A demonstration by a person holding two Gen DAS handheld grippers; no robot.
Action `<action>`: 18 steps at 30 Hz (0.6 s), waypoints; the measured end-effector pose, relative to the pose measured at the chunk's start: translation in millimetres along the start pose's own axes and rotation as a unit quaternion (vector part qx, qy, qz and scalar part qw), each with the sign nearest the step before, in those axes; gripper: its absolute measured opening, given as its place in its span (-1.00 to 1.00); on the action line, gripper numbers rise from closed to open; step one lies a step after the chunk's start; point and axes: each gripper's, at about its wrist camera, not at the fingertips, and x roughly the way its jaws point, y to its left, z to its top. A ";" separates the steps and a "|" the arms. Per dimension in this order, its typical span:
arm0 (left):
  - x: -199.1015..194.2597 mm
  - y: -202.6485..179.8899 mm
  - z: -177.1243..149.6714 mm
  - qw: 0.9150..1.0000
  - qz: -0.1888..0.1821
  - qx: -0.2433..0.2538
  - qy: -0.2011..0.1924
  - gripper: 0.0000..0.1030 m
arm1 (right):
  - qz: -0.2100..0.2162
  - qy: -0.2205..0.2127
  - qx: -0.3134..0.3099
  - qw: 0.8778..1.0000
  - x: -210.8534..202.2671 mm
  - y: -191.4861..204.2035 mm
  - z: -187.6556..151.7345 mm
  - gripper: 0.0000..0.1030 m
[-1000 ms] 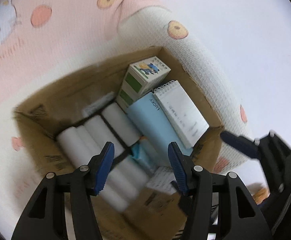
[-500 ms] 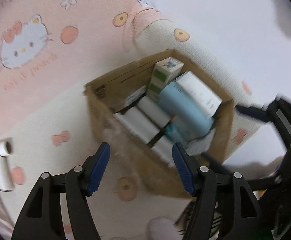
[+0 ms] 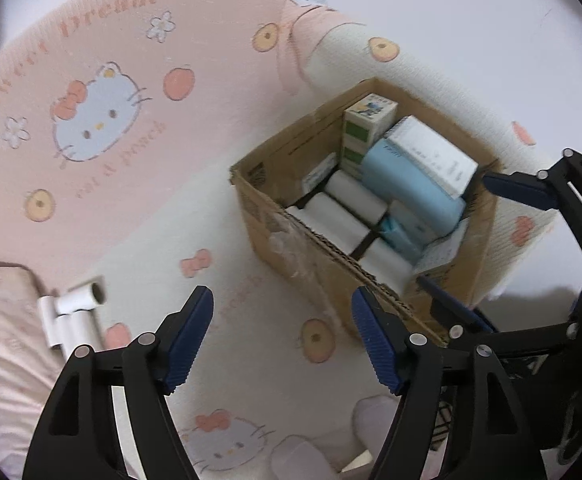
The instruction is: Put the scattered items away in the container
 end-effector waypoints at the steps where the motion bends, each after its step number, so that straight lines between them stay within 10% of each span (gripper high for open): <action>1: 0.1 -3.3 0.9 1.000 0.001 0.000 0.002 0.48 | 0.009 -0.004 0.007 1.000 0.0 -3.3 -1.2 0.49; 18: 5.2 -31.4 11.4 1.000 0.020 0.018 0.011 0.48 | 0.039 -0.012 0.051 0.998 0.8 -29.5 -21.7 0.49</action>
